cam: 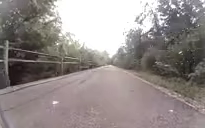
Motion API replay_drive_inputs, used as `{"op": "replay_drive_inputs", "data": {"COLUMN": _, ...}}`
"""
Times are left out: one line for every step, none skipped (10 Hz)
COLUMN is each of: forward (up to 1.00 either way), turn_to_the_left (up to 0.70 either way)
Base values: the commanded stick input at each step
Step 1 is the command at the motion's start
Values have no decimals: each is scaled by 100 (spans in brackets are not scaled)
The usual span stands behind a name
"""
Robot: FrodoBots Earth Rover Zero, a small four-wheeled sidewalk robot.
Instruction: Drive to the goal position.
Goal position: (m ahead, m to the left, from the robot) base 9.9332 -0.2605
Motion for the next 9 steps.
{"op": "replay_drive_inputs", "data": {"forward": 70, "turn_to_the_left": 0}}
{"op": "replay_drive_inputs", "data": {"forward": 70, "turn_to_the_left": 0}}
{"op": "replay_drive_inputs", "data": {"forward": 70, "turn_to_the_left": 0}}
{"op": "replay_drive_inputs", "data": {"forward": 70, "turn_to_the_left": 8}}
{"op": "replay_drive_inputs", "data": {"forward": 70, "turn_to_the_left": 33}}
{"op": "replay_drive_inputs", "data": {"forward": 70, "turn_to_the_left": 24}}
{"op": "replay_drive_inputs", "data": {"forward": 70, "turn_to_the_left": 15}}
{"op": "replay_drive_inputs", "data": {"forward": 70, "turn_to_the_left": 7}}
{"op": "replay_drive_inputs", "data": {"forward": 70, "turn_to_the_left": 0}}
